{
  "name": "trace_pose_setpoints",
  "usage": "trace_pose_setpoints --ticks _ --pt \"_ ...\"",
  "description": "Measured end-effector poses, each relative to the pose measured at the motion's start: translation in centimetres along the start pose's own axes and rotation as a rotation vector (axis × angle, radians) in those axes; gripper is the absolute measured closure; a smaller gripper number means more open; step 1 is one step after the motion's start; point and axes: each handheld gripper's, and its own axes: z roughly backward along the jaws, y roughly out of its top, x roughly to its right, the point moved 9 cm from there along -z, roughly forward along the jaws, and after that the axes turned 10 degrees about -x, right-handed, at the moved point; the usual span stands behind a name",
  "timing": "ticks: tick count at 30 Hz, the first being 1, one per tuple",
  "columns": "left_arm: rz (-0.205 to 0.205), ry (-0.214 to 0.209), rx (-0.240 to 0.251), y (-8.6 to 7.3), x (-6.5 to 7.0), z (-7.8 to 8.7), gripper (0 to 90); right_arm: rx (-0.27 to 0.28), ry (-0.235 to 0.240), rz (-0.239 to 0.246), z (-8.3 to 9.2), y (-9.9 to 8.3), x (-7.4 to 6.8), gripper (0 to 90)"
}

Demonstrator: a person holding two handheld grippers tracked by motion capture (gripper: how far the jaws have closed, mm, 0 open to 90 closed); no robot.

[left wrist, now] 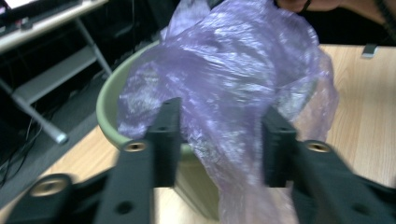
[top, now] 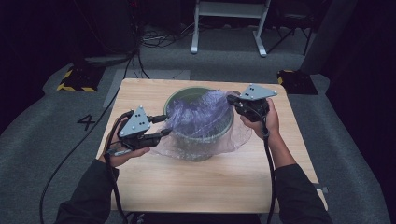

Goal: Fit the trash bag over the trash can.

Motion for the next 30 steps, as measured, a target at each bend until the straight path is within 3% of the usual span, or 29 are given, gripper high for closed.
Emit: trace_pose_setpoints --ticks 3,6,9,16,23,28,30 --pt "0.017 -0.011 0.037 0.1 -0.8 0.1 81.5 0.005 0.013 -0.001 -0.2 0.0 0.1 87.8" --pt "0.064 -0.017 0.082 0.4 -1.9 0.2 89.3 0.022 0.061 -0.016 -0.3 0.0 0.0 87.8" --pt "0.113 -0.015 0.089 0.4 -3.2 -0.2 89.6 0.014 0.068 -0.030 -0.7 -0.3 0.4 87.8" --pt "0.224 0.020 0.078 -0.3 -6.1 -2.0 89.7 0.039 0.107 -0.140 -1.5 -0.8 1.8 87.9" --pt "0.299 0.076 0.034 -1.8 -8.7 -3.8 89.8 0.021 0.073 -0.188 -2.3 -1.3 3.1 84.8" --pt "0.372 0.075 0.006 -3.4 -10.2 -5.3 89.8 -0.019 0.045 -0.200 -3.7 -1.8 3.5 84.4" --pt "0.398 0.075 -0.012 -3.9 -10.6 -6.0 89.8 -0.008 0.032 -0.216 -3.7 -1.8 3.9 84.7"
